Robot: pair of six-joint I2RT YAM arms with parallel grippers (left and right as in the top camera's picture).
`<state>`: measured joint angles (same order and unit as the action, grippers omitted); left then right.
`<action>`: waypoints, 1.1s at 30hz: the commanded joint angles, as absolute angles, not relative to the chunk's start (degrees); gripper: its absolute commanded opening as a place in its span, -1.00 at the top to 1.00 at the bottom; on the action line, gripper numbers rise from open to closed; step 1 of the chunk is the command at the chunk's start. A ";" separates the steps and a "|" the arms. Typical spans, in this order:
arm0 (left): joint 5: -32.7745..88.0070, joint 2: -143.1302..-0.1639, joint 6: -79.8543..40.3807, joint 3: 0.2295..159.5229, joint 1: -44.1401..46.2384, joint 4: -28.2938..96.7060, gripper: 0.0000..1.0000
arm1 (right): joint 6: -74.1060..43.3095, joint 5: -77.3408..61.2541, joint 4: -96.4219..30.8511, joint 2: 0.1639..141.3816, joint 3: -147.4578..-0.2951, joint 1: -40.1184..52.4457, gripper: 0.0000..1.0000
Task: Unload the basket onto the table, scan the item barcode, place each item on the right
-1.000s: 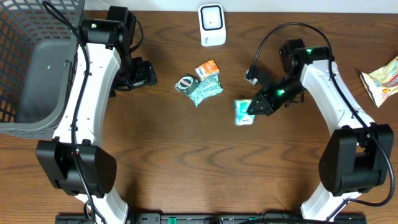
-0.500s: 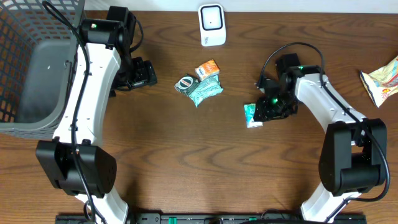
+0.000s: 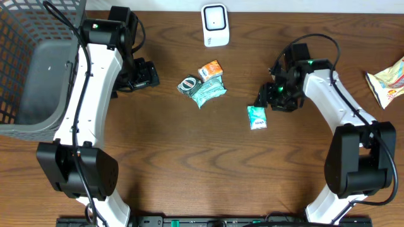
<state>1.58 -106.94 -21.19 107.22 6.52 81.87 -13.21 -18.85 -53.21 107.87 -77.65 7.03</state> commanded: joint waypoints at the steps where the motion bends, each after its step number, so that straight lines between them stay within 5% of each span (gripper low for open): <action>1: 1.69 -105.97 -21.54 107.09 6.50 82.00 -0.95 | -16.53 -18.28 -50.89 108.03 -74.15 7.77 -0.16; 15: 1.69 -105.97 -21.54 107.09 6.50 82.00 -0.95 | -16.71 -18.59 -38.59 108.03 -63.05 7.92 -0.04; 20: 1.69 -105.97 -21.54 107.11 6.50 82.00 -0.95 | -16.67 -19.66 -38.57 108.03 -62.35 7.90 0.49; 23: 1.69 -105.97 -21.54 107.09 6.50 82.00 -0.95 | -16.64 -22.81 -38.63 108.03 -62.35 7.84 0.98; 33: 1.69 -105.97 -21.54 107.09 6.50 82.00 -0.95 | -8.38 -68.16 -36.82 108.01 -64.05 3.20 0.98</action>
<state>1.58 -106.94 -21.19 107.22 6.52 81.87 -14.22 -45.28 -37.34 107.61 -63.46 5.39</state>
